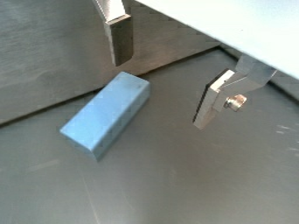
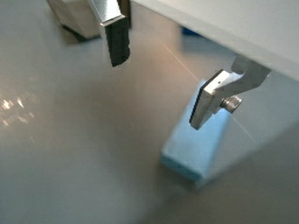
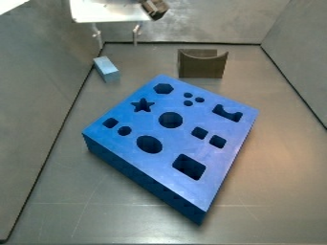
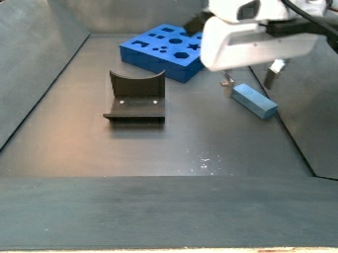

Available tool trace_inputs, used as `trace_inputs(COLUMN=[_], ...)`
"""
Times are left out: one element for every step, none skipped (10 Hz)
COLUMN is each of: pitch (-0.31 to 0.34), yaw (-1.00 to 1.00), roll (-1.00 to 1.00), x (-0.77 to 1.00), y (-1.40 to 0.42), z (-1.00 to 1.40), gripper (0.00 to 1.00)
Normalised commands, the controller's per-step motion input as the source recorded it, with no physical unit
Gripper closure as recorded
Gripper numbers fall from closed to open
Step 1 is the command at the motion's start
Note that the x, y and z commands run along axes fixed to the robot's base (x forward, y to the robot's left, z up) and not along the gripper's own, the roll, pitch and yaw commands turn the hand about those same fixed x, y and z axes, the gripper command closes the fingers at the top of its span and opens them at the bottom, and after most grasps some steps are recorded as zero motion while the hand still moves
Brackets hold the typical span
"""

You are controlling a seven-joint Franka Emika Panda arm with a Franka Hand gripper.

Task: Pick up the rectangle object. Move up. Place the rectangle object on the fixture. Regrasp the rectangle object. Move to above the board. Insert the rectangle object.
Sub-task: Pick up the rectangle object.

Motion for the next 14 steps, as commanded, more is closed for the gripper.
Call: trace_inputs(pitch=[-0.077,0.0,0.0,-0.18,-0.003,0.0,-0.151,-0.003,-0.209,-0.103,-0.063,0.0,0.0,0.0], yaw=[-0.2,0.0,0.0,0.43,0.83,0.94,0.29,0.03,0.21,0.33,0.33,0.01,0.0,0.06], roll=[0.1,0.01,0.0,-0.13,-0.07,-0.01,-0.1,0.0,-0.2,-0.15,-0.26,0.0,0.0,-0.46], x=[-0.53,0.0,0.0,-0.35,-0.18,-0.12,-0.11,0.0,-0.05,0.0,0.0,0.0,0.0,0.12], y=[0.0,0.0,-0.03,-0.29,-0.25,-0.18,-0.09,-0.05,-0.39,-0.73,-0.66,0.0,0.0,0.31], z=[-0.04,0.0,0.0,-0.14,-0.01,-0.09,0.0,-0.03,-0.26,-0.28,-0.28,0.0,-0.08,-0.2], gripper=[0.0,0.0,0.0,0.0,0.0,0.0,0.0,0.0,0.0,0.0,0.0,0.0,0.0,0.0])
